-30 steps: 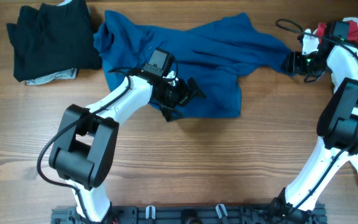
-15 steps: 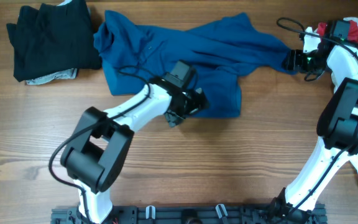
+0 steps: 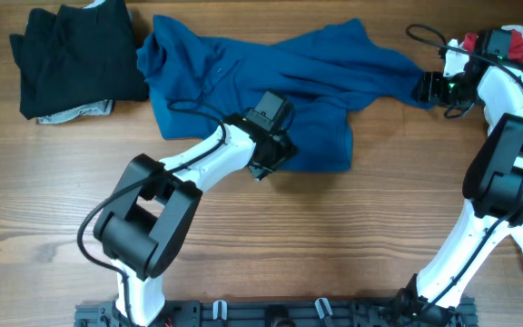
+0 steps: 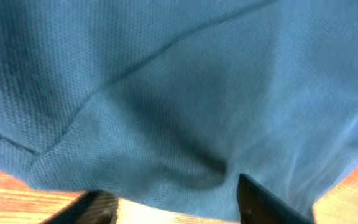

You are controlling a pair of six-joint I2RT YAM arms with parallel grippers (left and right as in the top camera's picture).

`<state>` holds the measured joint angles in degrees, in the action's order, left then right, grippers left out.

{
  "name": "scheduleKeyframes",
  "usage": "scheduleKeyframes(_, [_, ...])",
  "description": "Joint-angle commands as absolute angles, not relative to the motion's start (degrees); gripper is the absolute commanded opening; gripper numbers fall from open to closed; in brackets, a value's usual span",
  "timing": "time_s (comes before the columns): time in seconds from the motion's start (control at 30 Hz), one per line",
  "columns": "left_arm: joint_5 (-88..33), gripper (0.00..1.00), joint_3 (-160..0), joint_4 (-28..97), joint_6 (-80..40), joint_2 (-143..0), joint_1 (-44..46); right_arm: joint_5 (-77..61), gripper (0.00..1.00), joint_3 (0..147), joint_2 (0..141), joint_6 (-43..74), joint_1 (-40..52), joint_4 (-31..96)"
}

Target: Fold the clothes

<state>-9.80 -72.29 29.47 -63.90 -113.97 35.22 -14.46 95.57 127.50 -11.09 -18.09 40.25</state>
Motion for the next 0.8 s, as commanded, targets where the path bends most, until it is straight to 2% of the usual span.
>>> scheduleKeyframes(0.0, [-3.6, 0.37, -71.2, 28.9, -65.0, -117.4, 35.3, -13.8, 0.71, 95.1, 128.4, -9.9, -18.0, 40.5])
scheduleKeyframes(0.03, [-3.0, 0.28, -71.2, 28.9, -65.0, -117.4, 35.3, -13.8, 0.7, 95.1, 128.4, -9.9, -18.0, 40.5])
scheduleKeyframes(0.07, [-2.9, 0.04, -71.2, 28.9, -64.9, -117.4, 35.2, -13.8, 0.7, 95.1, 128.4, -9.9, -18.0, 40.5])
scheduleKeyframes(0.2, [-1.8, 0.04, -71.2, 29.9, -60.8, -116.8, 34.1, -13.8, 0.71, 95.1, 128.4, -9.9, -18.0, 40.9])
scheduleKeyframes(0.3, [-1.8, 0.04, -71.2, 37.2, -57.1, -112.0, 30.9, -13.7, 0.7, 95.1, 128.4, -9.9, -18.0, 42.1])
scheduleKeyframes(0.37, [0.4, 0.04, -71.2, 44.1, -54.2, -107.4, 28.1, -13.7, 0.58, 95.1, 128.4, -9.9, -18.0, 42.7])
scheduleKeyframes(0.4, [3.3, 0.04, -71.2, 49.4, -53.9, -103.8, 25.7, -13.2, 0.41, 95.1, 128.4, -8.6, -18.0, 43.1])
scheduleKeyframes(0.43, [5.3, 0.04, -71.2, 53.2, -52.8, -100.4, 23.2, -12.9, 0.14, 95.1, 128.4, -7.0, -18.0, 43.4])
scheduleKeyframes(0.47, [5.5, 0.04, -71.2, 54.8, -50.5, -97.9, 21.1, -12.9, 0.12, 95.1, 128.4, -6.6, -18.0, 43.4])
scheduleKeyframes(0.6, [6.8, 0.04, -71.2, 59.7, -46.6, -91.0, 14.1, -12.9, 0.24, 95.2, 127.6, -3.9, -18.0, 44.5])
scheduleKeyframes(0.7, [7.8, 0.04, -71.2, 61.8, -46.6, -89.6, 9.5, -12.9, 0.4, 95.2, 127.2, -4.1, -18.0, 45.7])
scheduleKeyframes(0.77, [7.8, 0.04, -71.2, 61.8, -46.6, -89.7, 8.1, -12.9, 0.41, 95.2, 127.2, -4.6, -18.0, 47.0])
